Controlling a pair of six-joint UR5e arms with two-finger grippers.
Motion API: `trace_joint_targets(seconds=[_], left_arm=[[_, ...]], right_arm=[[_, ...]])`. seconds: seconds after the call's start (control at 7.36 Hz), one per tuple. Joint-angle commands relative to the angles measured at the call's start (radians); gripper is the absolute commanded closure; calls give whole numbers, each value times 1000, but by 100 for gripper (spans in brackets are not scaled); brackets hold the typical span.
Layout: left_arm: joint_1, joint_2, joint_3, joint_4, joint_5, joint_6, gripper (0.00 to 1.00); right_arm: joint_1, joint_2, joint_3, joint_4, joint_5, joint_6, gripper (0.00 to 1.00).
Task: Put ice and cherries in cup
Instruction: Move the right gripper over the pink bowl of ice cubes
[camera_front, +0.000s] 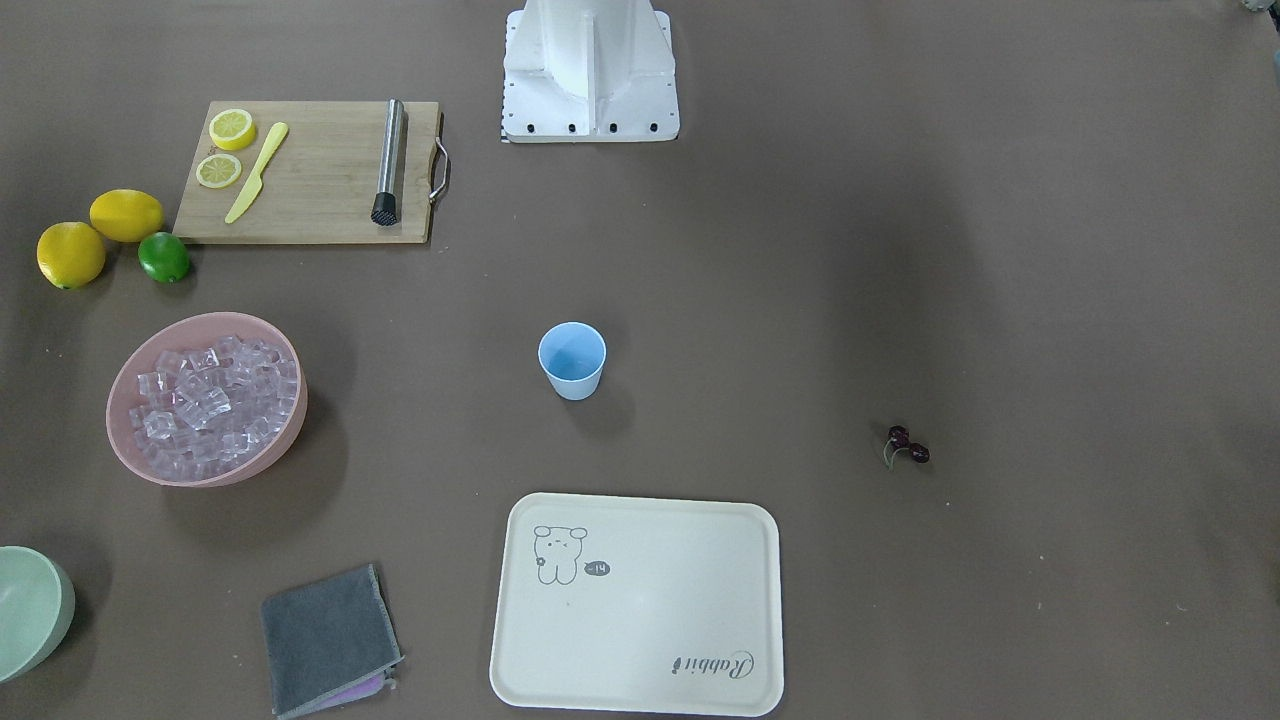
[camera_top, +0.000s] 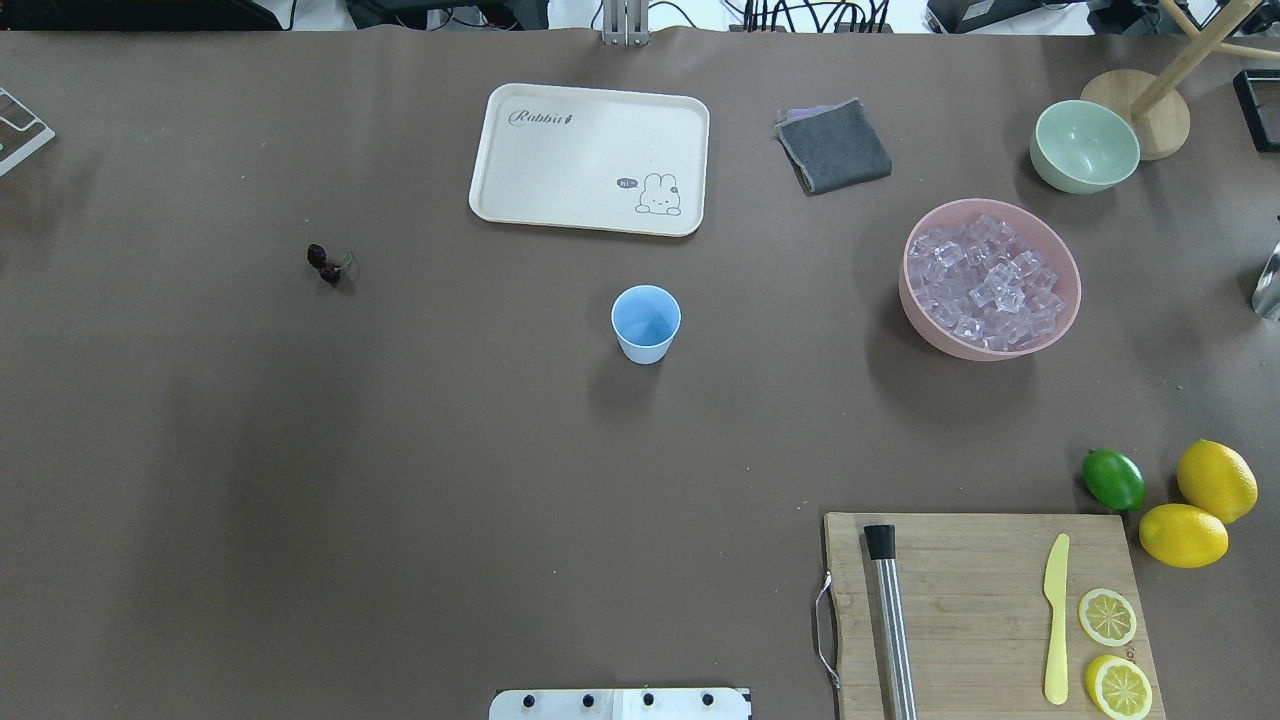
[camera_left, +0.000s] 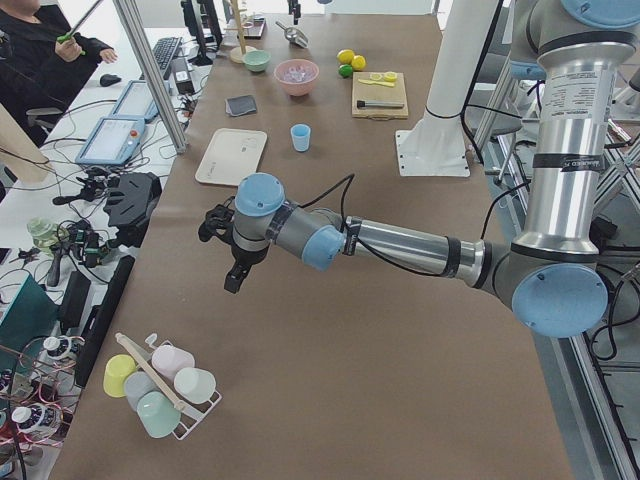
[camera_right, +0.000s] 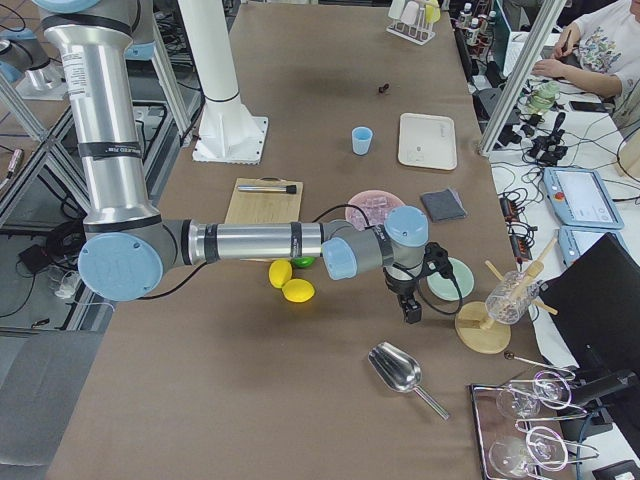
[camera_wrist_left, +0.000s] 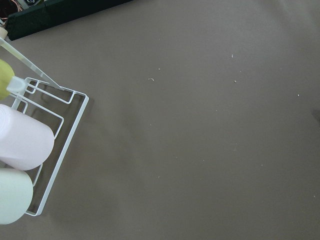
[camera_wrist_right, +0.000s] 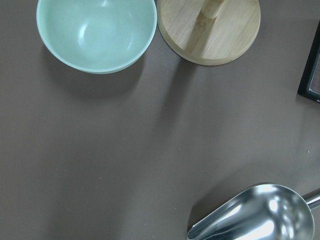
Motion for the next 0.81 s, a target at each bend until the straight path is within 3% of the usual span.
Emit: trace_joint_targets(seconds=[0.0, 0.27, 0.68], left_arm=[[-1, 3, -4, 1, -2, -1, 2], [2, 2, 1, 1, -2, -2, 2], [2, 0, 4, -2, 0, -1, 2]], right_arm=[[0, 1, 30, 4, 13, 170, 0], [-26, 3, 130, 4, 28, 281, 0], [-235, 128, 228, 7, 18, 695, 0]])
